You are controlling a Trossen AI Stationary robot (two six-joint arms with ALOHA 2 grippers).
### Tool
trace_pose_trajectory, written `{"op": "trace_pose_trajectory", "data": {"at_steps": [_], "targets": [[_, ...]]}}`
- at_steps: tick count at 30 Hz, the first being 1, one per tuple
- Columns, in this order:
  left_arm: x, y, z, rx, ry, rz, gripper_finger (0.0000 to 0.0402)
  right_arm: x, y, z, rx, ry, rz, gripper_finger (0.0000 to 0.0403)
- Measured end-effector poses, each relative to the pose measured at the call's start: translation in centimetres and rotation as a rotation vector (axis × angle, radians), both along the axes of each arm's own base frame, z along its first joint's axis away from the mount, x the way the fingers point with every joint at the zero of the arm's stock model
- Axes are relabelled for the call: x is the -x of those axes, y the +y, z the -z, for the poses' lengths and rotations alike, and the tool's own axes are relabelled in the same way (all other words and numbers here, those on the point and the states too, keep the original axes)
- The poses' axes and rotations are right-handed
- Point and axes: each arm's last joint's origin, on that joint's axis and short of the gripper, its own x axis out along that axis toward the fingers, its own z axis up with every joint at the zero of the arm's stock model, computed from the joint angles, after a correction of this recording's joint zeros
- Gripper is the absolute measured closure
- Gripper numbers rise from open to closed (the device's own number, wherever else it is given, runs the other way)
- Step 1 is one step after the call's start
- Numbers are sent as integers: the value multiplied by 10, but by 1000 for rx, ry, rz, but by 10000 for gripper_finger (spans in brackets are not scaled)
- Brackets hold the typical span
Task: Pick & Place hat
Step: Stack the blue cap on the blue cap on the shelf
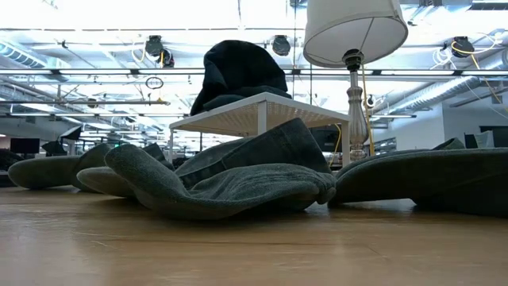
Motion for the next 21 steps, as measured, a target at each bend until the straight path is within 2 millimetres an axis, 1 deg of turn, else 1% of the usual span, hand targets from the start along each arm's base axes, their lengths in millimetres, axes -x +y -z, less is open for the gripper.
{"op": "trace_pose_trajectory", "data": {"at_steps": [3, 5, 11, 15, 20, 21], "targets": [[-2, 3, 0, 3, 1, -15, 394, 0, -1, 0, -3, -5, 3, 157], [-6, 4, 2, 2, -2, -15, 394, 0, -2, 0, -6, -5, 3, 169], [-13, 3, 6, 15, -8, 4, 394, -1, -3, -1, -21, -32, -32, 228], [-15, 2, 9, 18, -1, -4, 394, -1, -3, -1, -10, -30, -35, 282], [-13, -1, 9, 19, 0, 3, 387, -1, -4, -2, -13, -30, -7, 380], [-13, -2, 9, 23, -3, 9, 384, -1, -4, -2, -2, -31, -4, 389]]}}
